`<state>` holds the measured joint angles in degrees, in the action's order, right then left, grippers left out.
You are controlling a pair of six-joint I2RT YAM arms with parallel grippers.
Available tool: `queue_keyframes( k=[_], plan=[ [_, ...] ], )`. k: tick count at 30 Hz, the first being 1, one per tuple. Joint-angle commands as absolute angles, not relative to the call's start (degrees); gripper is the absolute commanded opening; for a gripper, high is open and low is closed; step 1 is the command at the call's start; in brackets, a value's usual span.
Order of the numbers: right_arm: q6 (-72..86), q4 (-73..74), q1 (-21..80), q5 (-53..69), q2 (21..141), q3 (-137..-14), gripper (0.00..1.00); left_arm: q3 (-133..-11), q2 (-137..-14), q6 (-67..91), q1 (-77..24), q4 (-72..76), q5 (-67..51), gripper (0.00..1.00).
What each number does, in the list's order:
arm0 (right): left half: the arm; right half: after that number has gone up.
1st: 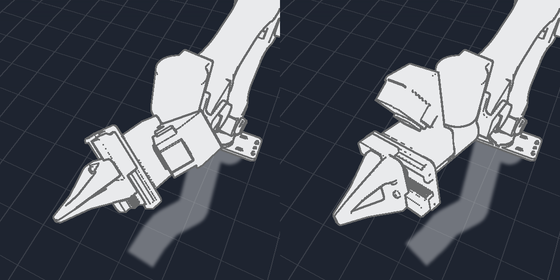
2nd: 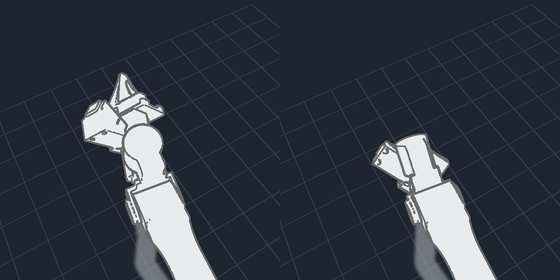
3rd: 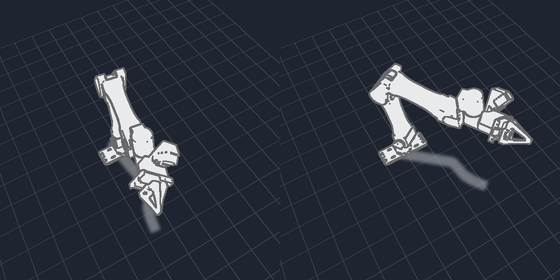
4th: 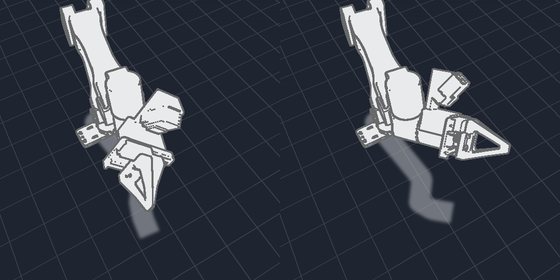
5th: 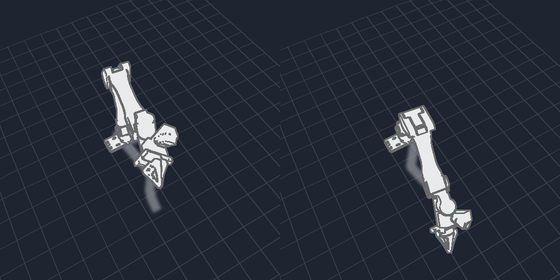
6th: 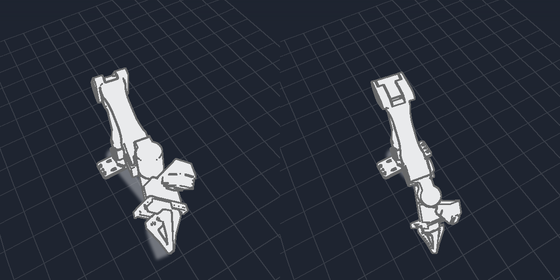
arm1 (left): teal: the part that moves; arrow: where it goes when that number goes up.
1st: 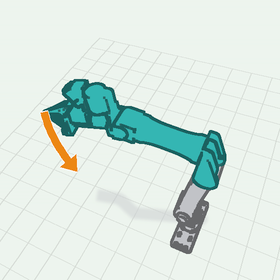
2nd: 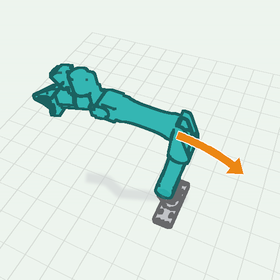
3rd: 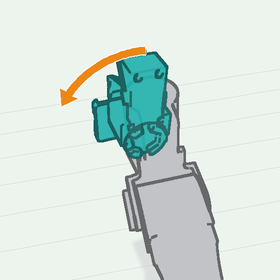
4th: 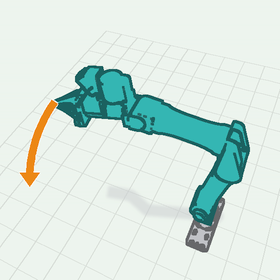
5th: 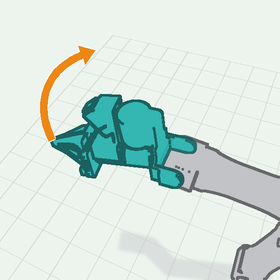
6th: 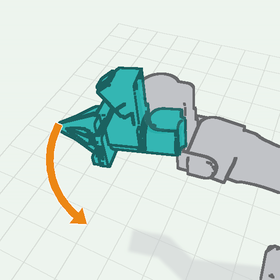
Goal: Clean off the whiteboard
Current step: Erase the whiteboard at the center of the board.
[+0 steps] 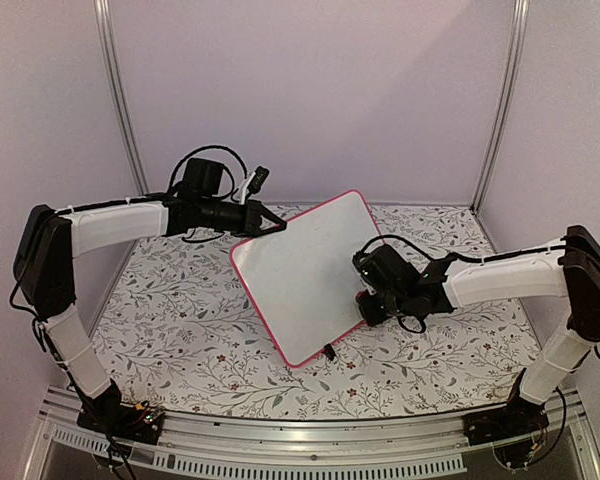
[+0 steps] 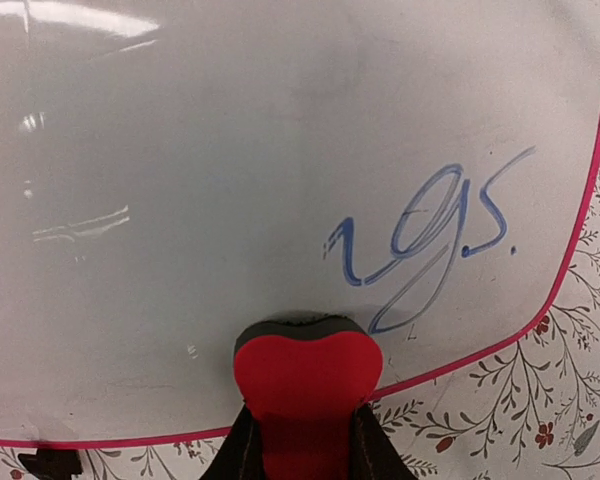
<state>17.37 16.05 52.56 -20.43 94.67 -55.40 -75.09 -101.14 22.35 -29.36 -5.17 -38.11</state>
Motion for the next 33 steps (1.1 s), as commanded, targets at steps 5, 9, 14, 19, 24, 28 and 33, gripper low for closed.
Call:
queue_keyframes(
  k=[5, 9, 14, 19, 24, 28, 33],
  plan=[
    [18.61, 21.74, 53.5, -17.33, 93.31, -53.51, 0.0, -74.93, -103.08, 20.49, -30.94, -6.42, -35.68, 0.0],
    [18.42, 22.73, 53.46, -18.65, 90.7, -55.15, 0.0, -74.89, -102.96, 20.51, -30.94, -6.43, -35.68, 0.0],
    [16.9, 22.85, 52.93, -21.35, 87.95, -59.19, 0.0, -74.92, -102.93, 20.54, -31.03, -6.4, -35.61, 0.0],
    [14.3, 22.63, 51.33, -23.39, 89.55, -63.31, 0.0, -74.89, -102.77, 20.48, -31.15, -6.42, -35.67, 0.0],
    [12.58, 21.85, 49.91, -23.63, 93.98, -66.88, 0.0, -74.91, -102.61, 20.56, -31.2, -6.42, -35.68, 0.0],
    [12.49, 21.28, 49.14, -22.81, 96.86, -67.54, 0.0, -74.93, -102.53, 20.48, -31.14, -6.48, -35.68, 0.0],
    [12.89, 20.98, 49.14, -21.92, 98.34, -65.9, 0.0, -74.89, -102.56, 20.49, -31.13, -6.48, -35.66, 0.0]
  ],
)
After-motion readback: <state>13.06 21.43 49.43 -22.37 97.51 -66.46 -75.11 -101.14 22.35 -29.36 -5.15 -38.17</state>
